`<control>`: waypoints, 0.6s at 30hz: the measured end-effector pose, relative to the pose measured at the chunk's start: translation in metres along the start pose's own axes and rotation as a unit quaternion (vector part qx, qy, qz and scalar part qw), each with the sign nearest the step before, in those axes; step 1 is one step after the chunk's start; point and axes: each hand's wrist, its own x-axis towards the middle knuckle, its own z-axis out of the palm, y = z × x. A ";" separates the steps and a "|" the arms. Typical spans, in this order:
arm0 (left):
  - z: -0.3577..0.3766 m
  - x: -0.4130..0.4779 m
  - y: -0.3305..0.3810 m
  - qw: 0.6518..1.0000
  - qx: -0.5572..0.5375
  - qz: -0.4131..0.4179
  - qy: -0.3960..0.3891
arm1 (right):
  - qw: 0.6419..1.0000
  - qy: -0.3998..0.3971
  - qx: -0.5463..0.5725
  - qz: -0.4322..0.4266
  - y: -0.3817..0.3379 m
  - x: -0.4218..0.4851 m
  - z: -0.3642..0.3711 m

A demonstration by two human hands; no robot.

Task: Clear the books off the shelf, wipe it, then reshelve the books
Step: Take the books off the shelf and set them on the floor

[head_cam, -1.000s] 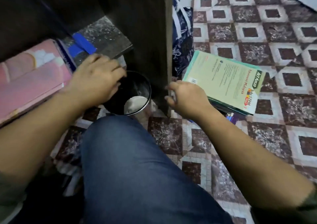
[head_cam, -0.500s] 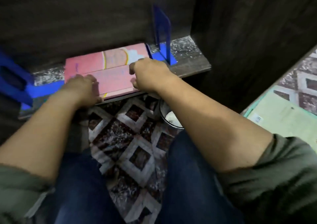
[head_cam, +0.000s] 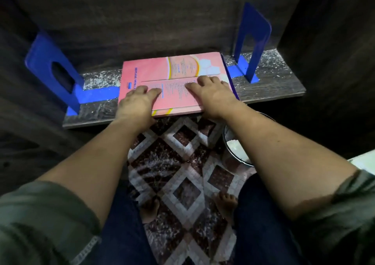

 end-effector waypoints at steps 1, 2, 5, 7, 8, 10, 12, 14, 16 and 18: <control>-0.002 0.000 0.000 1.000 -0.002 0.000 -0.004 | 1.000 -0.007 0.000 -0.005 0.001 0.001 -0.002; -0.003 0.000 0.001 1.000 -0.005 0.000 -0.004 | 1.000 -0.013 -0.001 -0.013 0.003 0.001 -0.004; -0.002 0.000 0.006 1.000 0.008 0.005 0.016 | 0.999 -0.009 0.009 -0.040 0.012 0.000 -0.012; 0.002 0.002 0.012 0.998 0.028 0.021 0.052 | 0.998 0.015 0.029 -0.047 0.017 -0.003 -0.020; 0.004 0.003 0.014 0.997 0.035 0.025 0.069 | 0.998 0.031 0.039 -0.050 0.019 -0.005 -0.024; 0.004 0.005 0.017 0.995 0.041 0.021 0.085 | 0.996 0.053 0.048 -0.051 0.021 -0.008 -0.028; 0.004 0.007 0.019 0.996 0.042 0.011 0.078 | 0.996 0.054 0.047 -0.050 0.021 -0.009 -0.027; 0.002 0.010 0.021 0.996 0.048 0.006 0.070 | 0.997 0.054 0.044 -0.046 0.021 -0.008 -0.022; 0.000 0.014 0.024 0.996 0.056 0.009 0.072 | 0.997 0.063 0.029 -0.033 0.020 -0.007 -0.018; -0.006 0.018 0.026 0.995 0.065 0.016 0.073 | 0.996 0.091 -0.003 -0.019 0.014 -0.006 -0.016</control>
